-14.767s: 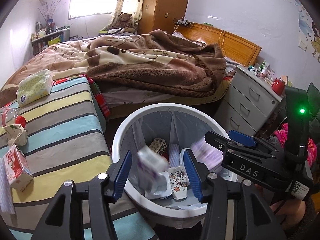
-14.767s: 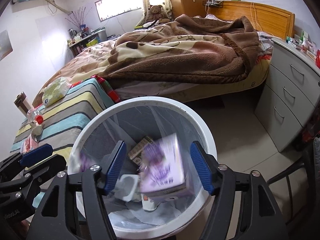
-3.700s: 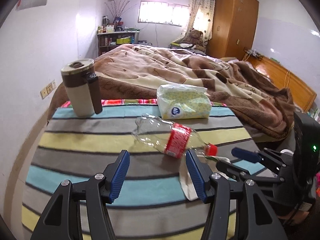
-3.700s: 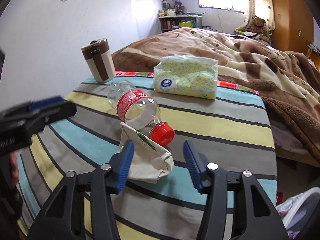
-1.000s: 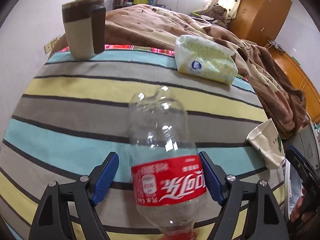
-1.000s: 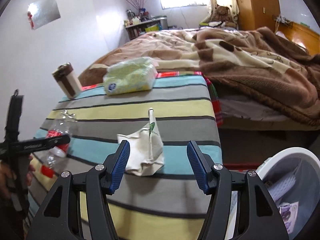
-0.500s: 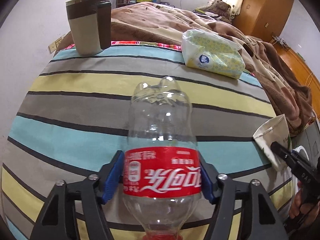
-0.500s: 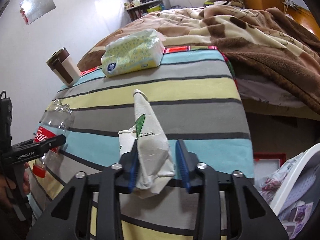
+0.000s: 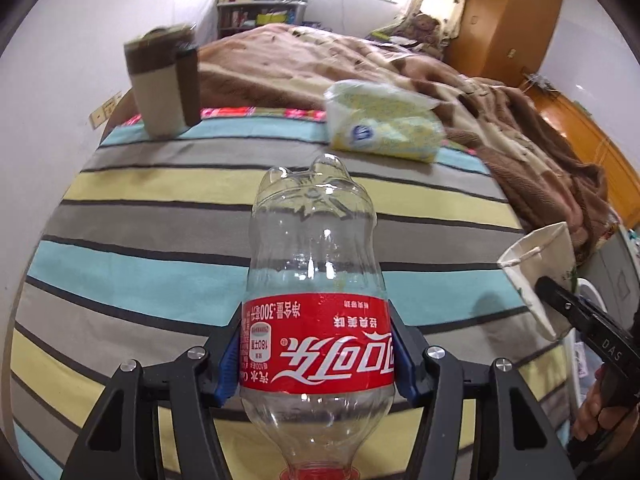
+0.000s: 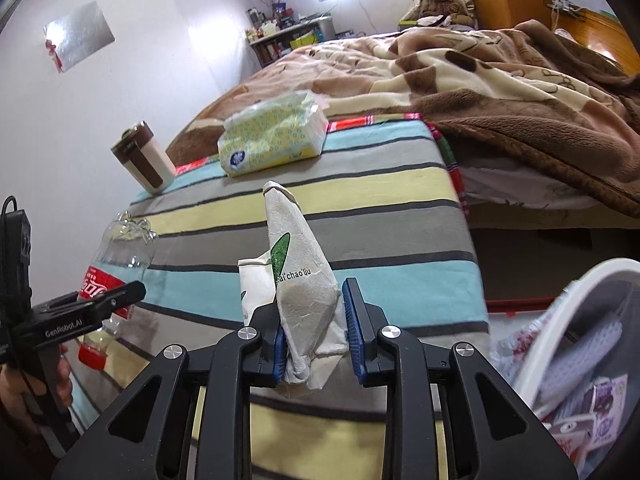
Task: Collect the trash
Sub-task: 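Carry the bottle and paper bag over the trash bin with both tools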
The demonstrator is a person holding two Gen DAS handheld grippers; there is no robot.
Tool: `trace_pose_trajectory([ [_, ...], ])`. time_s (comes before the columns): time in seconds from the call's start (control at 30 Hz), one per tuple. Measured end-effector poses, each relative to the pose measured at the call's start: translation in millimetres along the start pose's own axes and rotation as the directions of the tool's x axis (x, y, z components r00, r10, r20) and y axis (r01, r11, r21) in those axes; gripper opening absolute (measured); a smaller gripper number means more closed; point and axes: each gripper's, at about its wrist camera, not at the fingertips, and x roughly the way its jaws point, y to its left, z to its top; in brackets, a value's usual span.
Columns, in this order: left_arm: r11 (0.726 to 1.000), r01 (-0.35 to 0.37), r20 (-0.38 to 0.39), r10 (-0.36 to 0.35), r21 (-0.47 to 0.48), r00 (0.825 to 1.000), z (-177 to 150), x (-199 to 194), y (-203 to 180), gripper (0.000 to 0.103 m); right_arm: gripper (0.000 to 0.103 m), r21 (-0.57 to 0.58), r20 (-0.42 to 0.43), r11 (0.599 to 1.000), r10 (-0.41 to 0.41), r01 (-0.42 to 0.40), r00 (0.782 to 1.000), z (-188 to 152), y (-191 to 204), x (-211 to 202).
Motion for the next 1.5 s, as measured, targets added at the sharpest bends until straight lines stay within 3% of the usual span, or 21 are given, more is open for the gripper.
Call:
trace_pose_trajectory([
  [0.37, 0.993, 0.069, 0.078, -0.077, 0.095, 0.994, -22.7, -48.4, -61.2, 0.061, 0.026, 0.044, 0.103, 0.999, -0.021, 0.016, 0.994, -11.6, -14.1, -62.2],
  [0.73, 0.969, 0.151, 0.119, -0.176, 0.194, 0.977, -47.5, -87.3, -128.9, 0.061, 0.026, 0.101, 0.173, 0.992, -0.097, 0.080, 0.980, -32.1, -40.2, -112.0],
  [1.07, 0.931, 0.235, 0.090, -0.269, 0.279, 0.959, -62.4, -87.0, -202.8, 0.061, 0.026, 0.209, 0.205, 0.964, -0.207, 0.164, 0.957, -50.6, -85.0, -143.0],
  [1.5, 0.866, 0.342, -0.006, -0.366, 0.364, 0.931, -79.4, -60.5, -294.3, 0.061, 0.026, 0.332, 0.167, 0.905, -0.334, 0.266, 0.928, -64.6, -138.6, -160.5],
])
